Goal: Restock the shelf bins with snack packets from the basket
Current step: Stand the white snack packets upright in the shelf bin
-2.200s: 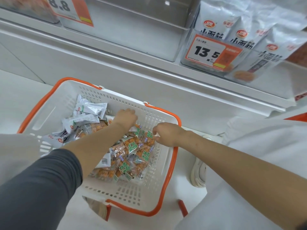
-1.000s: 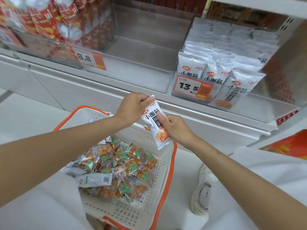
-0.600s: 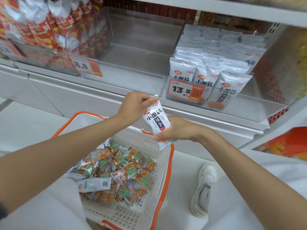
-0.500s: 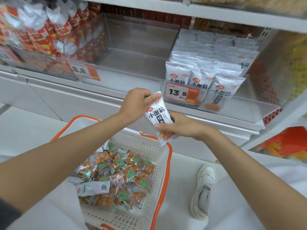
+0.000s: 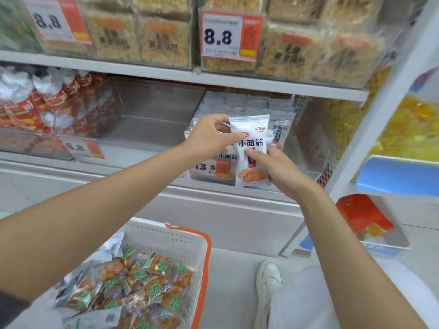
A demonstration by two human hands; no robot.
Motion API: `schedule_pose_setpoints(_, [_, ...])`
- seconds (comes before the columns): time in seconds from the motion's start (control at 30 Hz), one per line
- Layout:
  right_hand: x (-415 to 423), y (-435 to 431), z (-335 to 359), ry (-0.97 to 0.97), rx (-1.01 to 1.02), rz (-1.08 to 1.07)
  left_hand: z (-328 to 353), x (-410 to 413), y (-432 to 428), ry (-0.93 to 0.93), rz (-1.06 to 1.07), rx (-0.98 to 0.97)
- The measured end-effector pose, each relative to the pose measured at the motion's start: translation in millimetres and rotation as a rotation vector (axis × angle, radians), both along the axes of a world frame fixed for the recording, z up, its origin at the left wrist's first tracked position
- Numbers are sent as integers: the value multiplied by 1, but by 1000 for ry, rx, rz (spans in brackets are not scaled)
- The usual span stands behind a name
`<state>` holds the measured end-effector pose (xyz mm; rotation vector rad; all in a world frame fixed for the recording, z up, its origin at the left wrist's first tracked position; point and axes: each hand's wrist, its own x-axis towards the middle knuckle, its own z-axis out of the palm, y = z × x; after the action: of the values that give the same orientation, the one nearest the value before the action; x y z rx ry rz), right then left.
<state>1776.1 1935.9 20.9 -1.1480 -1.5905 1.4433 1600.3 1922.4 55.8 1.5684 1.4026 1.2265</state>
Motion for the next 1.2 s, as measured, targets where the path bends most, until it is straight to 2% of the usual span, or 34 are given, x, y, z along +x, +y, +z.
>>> schedule_pose_setpoints(0.1, [22,4,12,31,48,-133,15,28,20,55,-52,16])
schedule_pose_setpoints(0.27, [49,13,21,-53,287,-378,40,74,49,110,-107,98])
schedule_pose_setpoints(0.33, [55,25,17,-46,307,-453,38,83,63,155,-118,109])
schedule_pose_setpoints(0.43, [60,48,6,-153,282,-518,25,91,84,250,-114,120])
schedule_pose_setpoints(0.63, [60,109,-18,-233,60,-471,0,99,133,517,42,105])
schedule_pose_setpoints(0.87, [50,153,-37,-507,-53,-394,-4,99,174,856,-4,-41])
schedule_pose_setpoints(1.03, [43,161,-40,-656,-40,-330,-8,91,179,833,24,7])
schedule_pose_setpoints(1.13, [45,158,-35,-612,-59,-334,-10,87,177,763,8,21])
schedule_pose_setpoints(1.2, [46,159,-35,-650,-58,-346,-12,85,177,750,-6,32])
